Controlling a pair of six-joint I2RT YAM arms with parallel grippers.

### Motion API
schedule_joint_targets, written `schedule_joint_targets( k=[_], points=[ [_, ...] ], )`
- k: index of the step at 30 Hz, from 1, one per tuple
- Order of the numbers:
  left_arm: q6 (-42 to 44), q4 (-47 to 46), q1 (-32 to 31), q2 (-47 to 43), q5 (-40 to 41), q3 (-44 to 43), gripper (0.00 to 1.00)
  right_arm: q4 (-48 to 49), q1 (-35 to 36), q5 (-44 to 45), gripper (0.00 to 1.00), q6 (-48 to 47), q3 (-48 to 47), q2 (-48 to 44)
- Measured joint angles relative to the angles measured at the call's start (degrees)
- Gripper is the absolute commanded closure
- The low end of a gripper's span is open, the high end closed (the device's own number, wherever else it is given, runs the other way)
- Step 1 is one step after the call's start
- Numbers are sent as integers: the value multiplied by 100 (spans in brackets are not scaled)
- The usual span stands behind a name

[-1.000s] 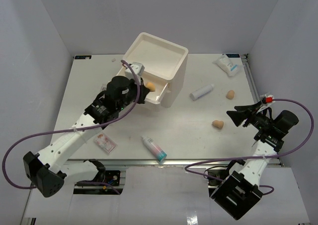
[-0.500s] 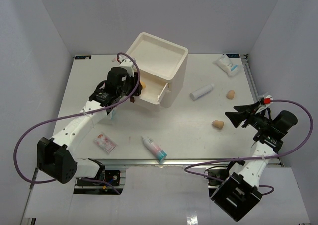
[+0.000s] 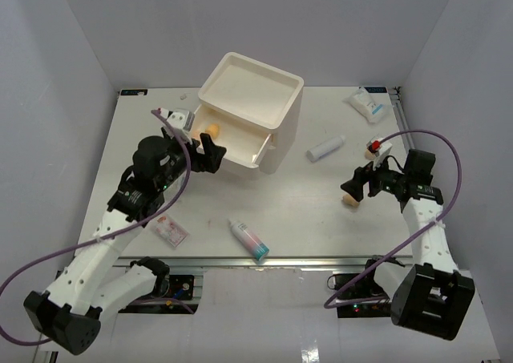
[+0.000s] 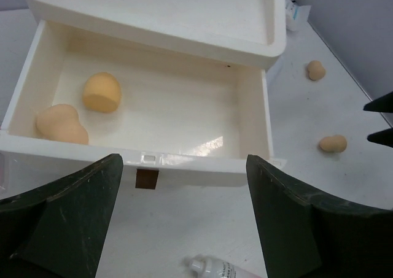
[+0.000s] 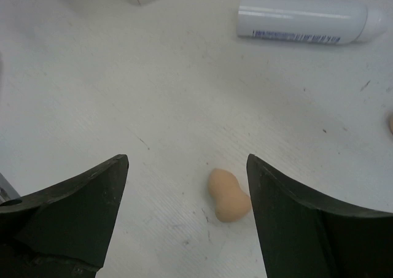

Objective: Organize the makeup

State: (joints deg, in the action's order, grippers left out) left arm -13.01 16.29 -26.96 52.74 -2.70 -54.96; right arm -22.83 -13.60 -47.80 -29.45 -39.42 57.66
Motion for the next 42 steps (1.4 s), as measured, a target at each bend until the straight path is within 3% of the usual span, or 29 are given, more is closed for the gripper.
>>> schedule_joint_targets(
  k=[6, 14, 19, 23, 25, 29, 34, 42],
  points=[
    [129, -431, 0, -1408, -331, 1047, 3, -491, 859, 1604, 17, -559, -291, 758],
    [207, -535, 0, -1736, -376, 1206, 3, -583, 1204, 2909, 29, -1136, -293, 1679],
    [238, -539, 0, -1771, -378, 1235, 3, -575, 1334, 3369, 48, -1379, -302, 2198],
    [252, -538, 0, -1786, -378, 1235, 3, -556, 1487, 3590, 77, -1481, -302, 2443],
    [253, -538, 0, -1803, -378, 1237, 3, -552, 1537, 3627, 87, -1509, -302, 2428],
    [253, -540, 0, -1831, -376, 1237, 3, -657, 1560, 3374, 92, -1615, -339, 2196],
    [253, -540, 0, -1847, -378, 1237, 3, -1415, 1653, 2323, 92, -1927, -886, 1583],
    [263, -541, 0, -1984, -275, 1239, 2, -2105, 2870, 464, 92, -2156, -2768, 1193]
  ],
)
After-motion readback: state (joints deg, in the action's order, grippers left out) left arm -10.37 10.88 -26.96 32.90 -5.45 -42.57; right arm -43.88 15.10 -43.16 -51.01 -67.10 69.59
